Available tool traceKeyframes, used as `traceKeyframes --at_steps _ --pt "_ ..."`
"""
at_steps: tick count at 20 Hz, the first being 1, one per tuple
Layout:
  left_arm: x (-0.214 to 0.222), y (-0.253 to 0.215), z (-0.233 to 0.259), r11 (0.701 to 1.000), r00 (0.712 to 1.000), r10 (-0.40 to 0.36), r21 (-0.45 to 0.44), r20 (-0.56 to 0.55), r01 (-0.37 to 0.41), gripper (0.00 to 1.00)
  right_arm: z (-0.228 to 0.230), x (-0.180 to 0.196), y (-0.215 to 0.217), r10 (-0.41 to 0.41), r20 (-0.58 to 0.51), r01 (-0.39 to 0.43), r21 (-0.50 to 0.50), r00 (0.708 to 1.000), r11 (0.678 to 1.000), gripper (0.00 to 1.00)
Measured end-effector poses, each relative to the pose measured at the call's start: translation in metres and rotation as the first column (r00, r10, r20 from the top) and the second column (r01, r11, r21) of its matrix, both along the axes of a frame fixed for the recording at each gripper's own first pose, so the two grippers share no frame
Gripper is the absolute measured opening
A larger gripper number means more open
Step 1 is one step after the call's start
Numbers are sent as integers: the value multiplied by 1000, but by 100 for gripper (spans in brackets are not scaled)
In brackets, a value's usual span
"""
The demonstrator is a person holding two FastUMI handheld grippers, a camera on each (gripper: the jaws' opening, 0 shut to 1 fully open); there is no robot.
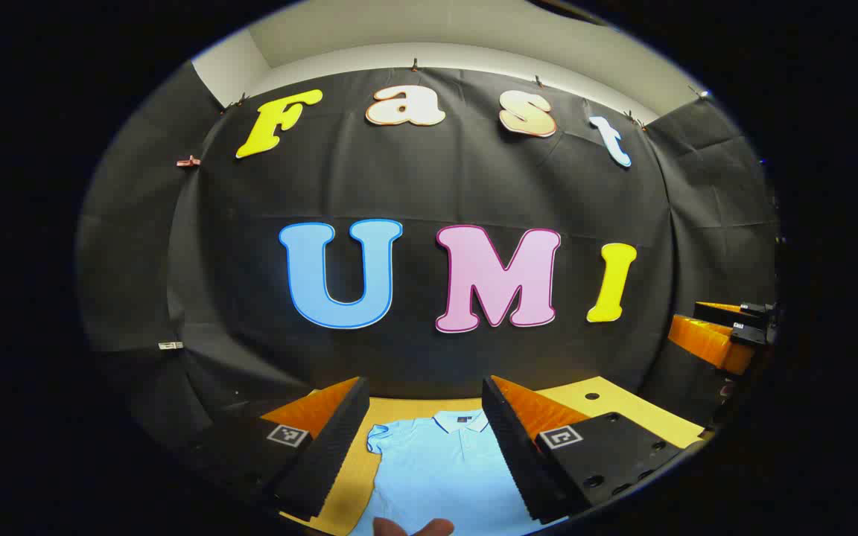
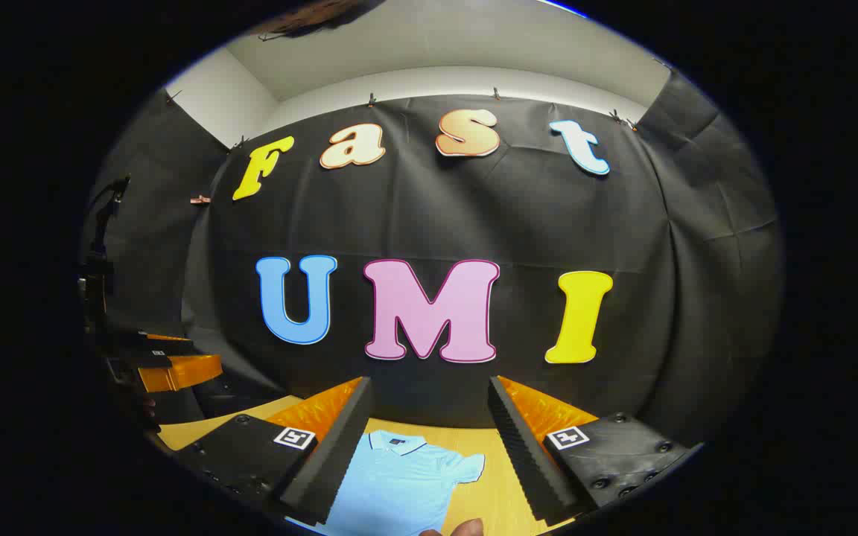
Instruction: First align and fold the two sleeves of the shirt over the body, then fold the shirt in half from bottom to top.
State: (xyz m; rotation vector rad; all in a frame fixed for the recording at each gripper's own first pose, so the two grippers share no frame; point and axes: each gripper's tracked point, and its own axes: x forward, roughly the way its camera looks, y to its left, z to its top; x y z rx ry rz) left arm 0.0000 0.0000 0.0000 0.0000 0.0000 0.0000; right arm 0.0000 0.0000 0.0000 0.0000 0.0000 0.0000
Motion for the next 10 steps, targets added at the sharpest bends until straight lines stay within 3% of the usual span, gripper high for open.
traceKeyframes --at_steps 10 --pt "0 3 -9 1000 1000 -12 21 -15 12 97 -13 1 9 -2 -30 2 7 1000 1000 96"
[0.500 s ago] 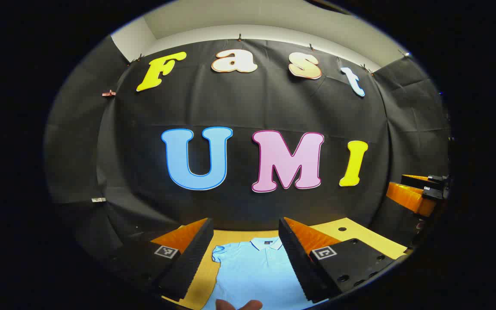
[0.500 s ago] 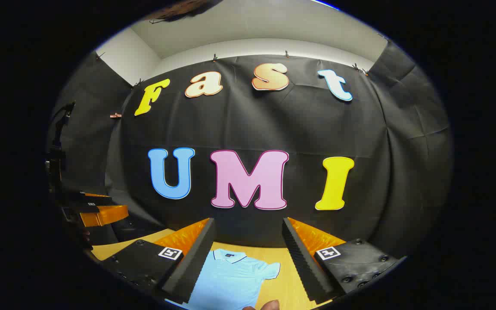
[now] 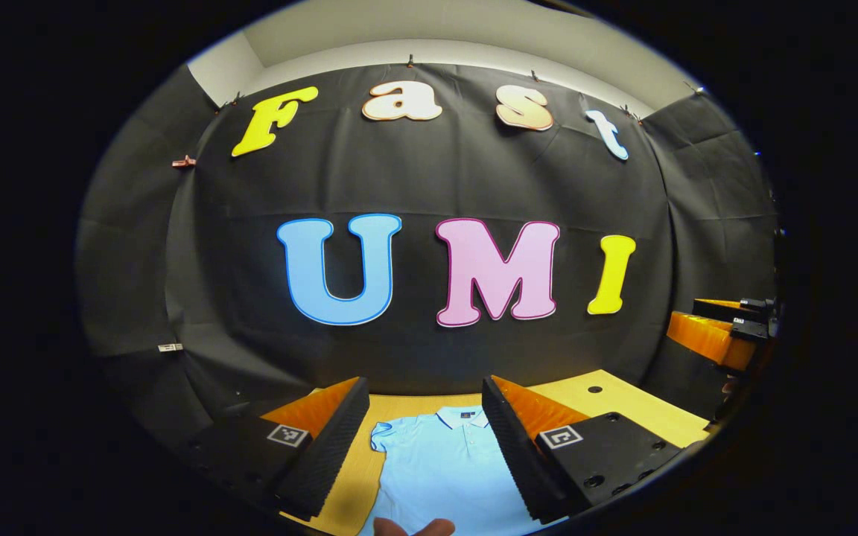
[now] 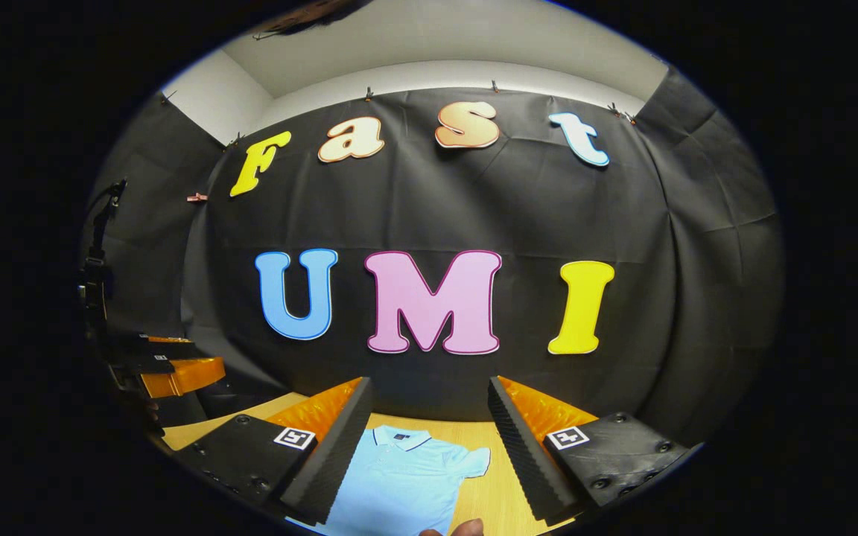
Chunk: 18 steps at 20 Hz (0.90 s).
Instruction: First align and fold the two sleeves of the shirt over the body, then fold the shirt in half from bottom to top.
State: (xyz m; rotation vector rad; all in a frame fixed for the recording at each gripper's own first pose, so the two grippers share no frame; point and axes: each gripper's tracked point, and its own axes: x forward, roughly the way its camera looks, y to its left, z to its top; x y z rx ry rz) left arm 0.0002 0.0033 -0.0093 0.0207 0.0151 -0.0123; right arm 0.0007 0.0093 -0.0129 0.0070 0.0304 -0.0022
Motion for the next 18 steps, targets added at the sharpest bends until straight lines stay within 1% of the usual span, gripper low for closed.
traceKeyframes --at_steps 1,2,3,7,8,9,15,17,18 --pt "0 1 0 1000 1000 -1 0 -1 1 97 -1 1 1 -1 -2 1 -2 1000 1000 96" --pt "1 1 -1 1000 1000 -2 0 0 2 96 -1 1 1 -2 -3 2 -8 1000 1000 94" --pt "2 2 0 1000 1000 -2 0 -1 2 96 -2 2 1 -4 -4 4 -13 1000 1000 96" --pt "4 5 -3 1000 1000 -1 -3 -2 1 97 -15 6 -2 -16 -34 15 -5 999 1000 96" --pt "5 5 -4 1000 1000 0 -4 -2 0 97 -25 9 -5 -27 -57 27 4 998 1000 94" --pt "5 6 -3 1000 1000 -2 -3 -3 2 97 -32 12 -11 -45 -73 46 13 996 999 97" --pt "11 4 -13 1000 1000 -8 16 -25 9 97 -84 53 -42 -113 -150 119 36 982 992 96" --pt "12 0 -19 1000 999 -18 14 -41 18 96 -111 70 -52 -130 -191 145 67 973 987 96" --pt "13 -1 -23 1000 999 -18 14 -49 19 96 -132 82 -57 -134 -228 157 84 964 984 96"
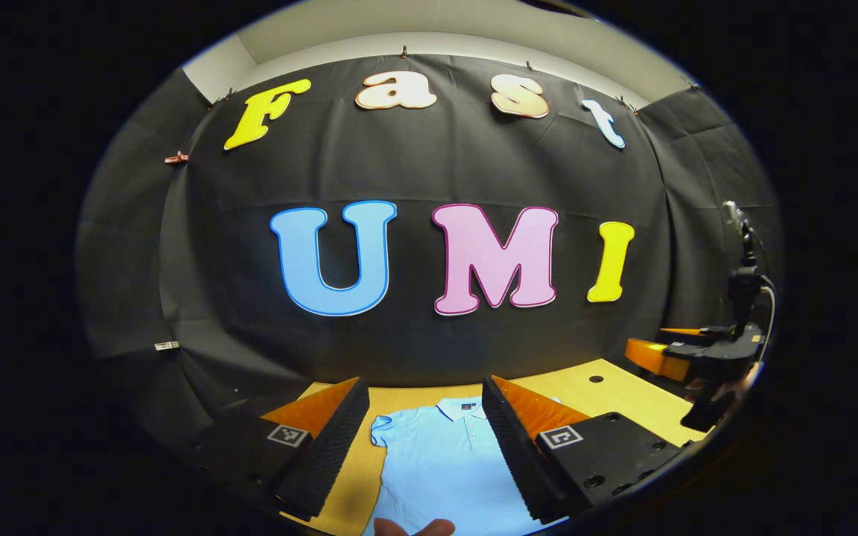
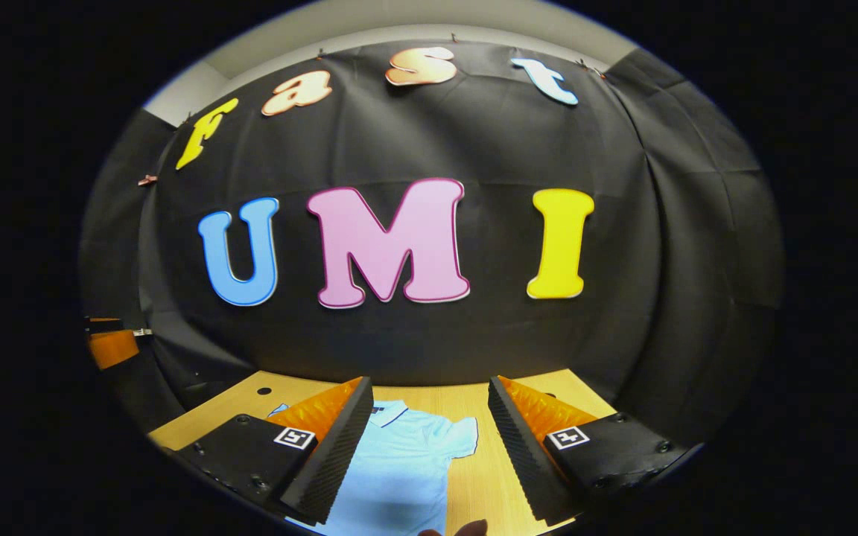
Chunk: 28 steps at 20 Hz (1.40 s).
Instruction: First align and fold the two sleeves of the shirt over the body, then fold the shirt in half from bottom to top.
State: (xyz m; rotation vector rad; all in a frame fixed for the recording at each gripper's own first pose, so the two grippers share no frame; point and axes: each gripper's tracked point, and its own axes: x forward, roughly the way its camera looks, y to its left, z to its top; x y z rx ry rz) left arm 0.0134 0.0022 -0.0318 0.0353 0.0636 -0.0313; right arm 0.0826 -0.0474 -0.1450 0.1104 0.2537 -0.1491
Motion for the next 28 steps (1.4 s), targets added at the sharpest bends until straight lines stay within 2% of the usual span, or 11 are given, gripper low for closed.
traceKeyframes --at_steps 4,7,11,18,20,21,22,24,26,27,28 --pt "8 -1 -11 1000 999 13 10 -30 -13 97 -103 32 -25 -48 -202 64 74 978 995 97" --pt "14 -1 -15 999 998 34 15 -44 -33 97 -177 47 -41 -83 -338 139 146 938 979 98" --pt "24 -2 -25 998 995 66 19 -68 -65 97 -249 65 -52 -95 -458 220 230 884 948 99" --pt "39 0 -41 994 988 108 16 -107 -107 97 -319 83 -51 -115 -564 342 314 818 886 98" --pt "43 2 -43 993 986 119 14 -113 -118 97 -324 88 -52 -129 -564 361 322 816 875 98" --pt "44 4 -44 992 985 125 14 -116 -125 97 -328 97 -56 -144 -551 368 321 822 873 92" --pt "46 6 -46 991 984 131 15 -119 -130 97 -327 101 -57 -156 -545 383 331 824 862 98" --pt "47 8 -47 990 982 142 14 -125 -141 96 -329 112 -62 -174 -533 404 352 828 844 97" --pt "47 11 -50 988 980 152 15 -131 -151 97 -335 114 -69 -185 -557 420 329 809 846 88" --pt "47 11 -50 988 979 154 16 -136 -153 97 -337 117 -71 -185 -565 422 322 804 847 70" --pt "46 11 -53 988 978 157 17 -138 -156 97 -338 115 -73 -194 -571 428 308 798 850 64"
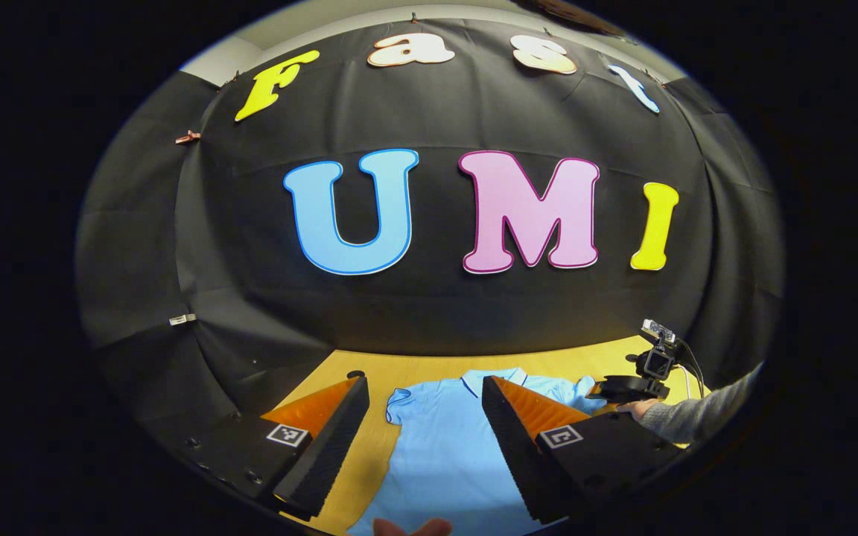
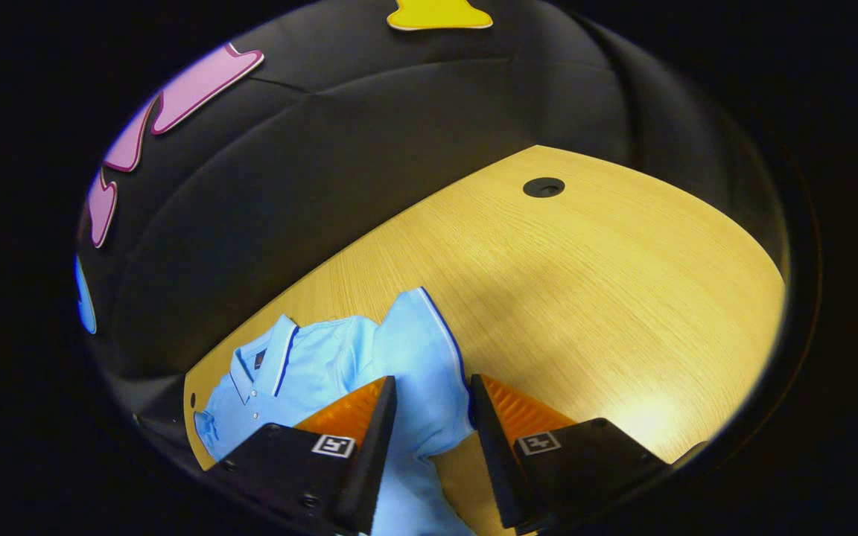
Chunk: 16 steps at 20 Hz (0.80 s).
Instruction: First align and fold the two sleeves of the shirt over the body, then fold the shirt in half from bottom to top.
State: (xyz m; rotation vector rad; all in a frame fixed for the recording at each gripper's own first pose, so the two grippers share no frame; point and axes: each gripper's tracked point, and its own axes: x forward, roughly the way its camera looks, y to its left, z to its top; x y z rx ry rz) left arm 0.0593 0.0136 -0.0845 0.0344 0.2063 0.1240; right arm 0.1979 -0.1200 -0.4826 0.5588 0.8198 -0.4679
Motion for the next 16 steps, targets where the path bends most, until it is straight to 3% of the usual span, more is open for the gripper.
traceKeyframes --at_steps 2,4,7,9,10,11,16 --pt "0 1 -2 1000 1000 4 2 -7 -4 96 -2 -4 -3 16 -21 -16 -33 1000 999 50" --pt "-1 2 -1 1000 1000 6 6 -5 -6 97 -5 -7 -5 34 -41 -37 -78 999 996 25" --pt "-4 6 -2 1000 1000 13 5 -5 -13 97 -14 -9 -4 100 -77 -110 -151 992 982 23" --pt "-6 10 -4 1000 1000 21 2 -9 -21 96 -6 -8 -4 121 -77 -134 -183 990 974 10" --pt "-8 13 -4 1000 1000 27 2 -10 -27 96 -7 -8 -3 126 -78 -138 -188 989 972 17" --pt "-10 15 -4 999 999 32 1 -11 -32 96 -8 -7 -3 135 -76 -148 -200 988 969 5" --pt "-19 25 -7 999 999 46 3 -13 -46 96 5 -5 1 180 -60 -190 -257 982 948 5"
